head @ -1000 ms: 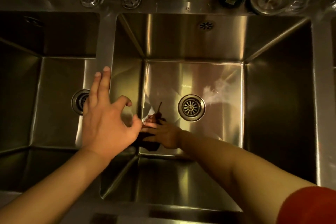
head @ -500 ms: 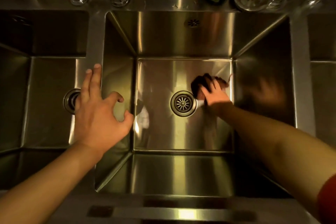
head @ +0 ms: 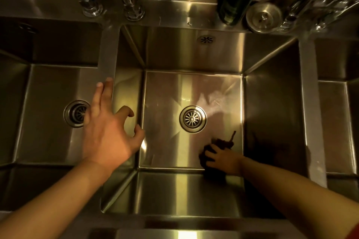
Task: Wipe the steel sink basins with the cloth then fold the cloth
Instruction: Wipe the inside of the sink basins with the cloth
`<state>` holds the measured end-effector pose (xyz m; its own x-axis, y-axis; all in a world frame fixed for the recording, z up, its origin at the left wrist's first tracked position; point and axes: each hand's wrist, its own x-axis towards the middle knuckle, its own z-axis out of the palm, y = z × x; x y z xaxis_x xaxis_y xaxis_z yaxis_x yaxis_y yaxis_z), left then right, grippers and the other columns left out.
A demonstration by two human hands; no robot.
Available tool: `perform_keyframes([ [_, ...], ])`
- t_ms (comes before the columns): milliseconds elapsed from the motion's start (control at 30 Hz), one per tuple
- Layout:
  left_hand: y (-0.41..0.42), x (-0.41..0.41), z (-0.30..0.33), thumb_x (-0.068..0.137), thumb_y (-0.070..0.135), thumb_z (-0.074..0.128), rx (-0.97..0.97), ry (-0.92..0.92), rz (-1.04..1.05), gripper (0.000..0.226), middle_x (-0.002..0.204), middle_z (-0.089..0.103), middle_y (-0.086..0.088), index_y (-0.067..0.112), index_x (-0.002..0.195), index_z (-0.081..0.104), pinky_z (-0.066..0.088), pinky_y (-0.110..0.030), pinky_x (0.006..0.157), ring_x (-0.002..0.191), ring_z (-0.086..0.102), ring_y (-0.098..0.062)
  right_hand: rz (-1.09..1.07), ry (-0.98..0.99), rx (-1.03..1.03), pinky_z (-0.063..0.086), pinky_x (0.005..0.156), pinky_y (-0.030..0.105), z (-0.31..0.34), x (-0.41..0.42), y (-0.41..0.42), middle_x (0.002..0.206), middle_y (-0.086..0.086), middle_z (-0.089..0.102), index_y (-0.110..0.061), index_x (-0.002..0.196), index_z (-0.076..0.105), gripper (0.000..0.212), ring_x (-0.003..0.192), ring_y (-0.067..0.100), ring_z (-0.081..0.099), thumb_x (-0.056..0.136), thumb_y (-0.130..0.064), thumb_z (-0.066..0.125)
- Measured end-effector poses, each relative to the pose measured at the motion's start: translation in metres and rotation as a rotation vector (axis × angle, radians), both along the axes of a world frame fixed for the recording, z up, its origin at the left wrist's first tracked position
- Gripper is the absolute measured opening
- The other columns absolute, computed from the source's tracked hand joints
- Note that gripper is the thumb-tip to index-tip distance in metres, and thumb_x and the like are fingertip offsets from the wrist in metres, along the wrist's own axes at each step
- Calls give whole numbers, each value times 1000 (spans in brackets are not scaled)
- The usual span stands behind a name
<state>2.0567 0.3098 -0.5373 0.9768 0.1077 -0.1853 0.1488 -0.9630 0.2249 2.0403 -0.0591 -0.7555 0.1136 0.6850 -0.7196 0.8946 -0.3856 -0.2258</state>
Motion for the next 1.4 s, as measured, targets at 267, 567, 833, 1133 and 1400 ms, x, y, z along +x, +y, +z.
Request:
perform_keyframes([
  [267, 0, 1, 1, 73, 47, 62, -21, 12, 13, 34, 172, 12, -12, 22, 93, 73, 31, -61, 116, 161, 1, -30, 0, 77, 185, 51, 91, 61, -2, 4, 53, 148, 13, 33, -28, 134, 43, 68, 131, 43, 41, 77, -19, 80],
  [567, 0, -1, -3, 77, 45, 78, 17, 39, 38, 35, 174, -2, -4, 21, 103, 74, 23, -61, 120, 161, -6, -25, -219, 155, 315, 52, 92, 58, -8, -17, 205, 158, 12, 28, -23, 141, 52, 47, 143, 43, 25, 96, -20, 62],
  [833, 0, -3, -8, 77, 36, 76, -1, -8, 43, 24, 174, 3, -5, 22, 97, 72, 28, -60, 119, 161, -2, -25, -219, 71, 484, 50, 91, 53, -14, -23, 224, 155, 14, 35, -18, 138, 57, 48, 140, 45, 31, 100, -33, 31],
  [1133, -2, -3, -2, 78, 41, 74, 21, -4, 46, 26, 174, 0, -3, 23, 97, 72, 29, -61, 117, 161, -4, -25, -521, 68, 271, 44, 102, 55, 9, -2, 171, 159, 12, 25, -22, 147, 45, 45, 141, 43, 27, 103, -26, 52],
  [1400, 1, -4, -9, 79, 52, 68, 95, -26, 24, 27, 173, 3, -3, 31, 95, 72, 35, -53, 114, 160, -1, -27, -848, -162, -96, 26, 113, 49, 59, -1, 47, 147, 5, 43, -24, 142, 48, 43, 130, 36, 42, 99, -33, 47],
])
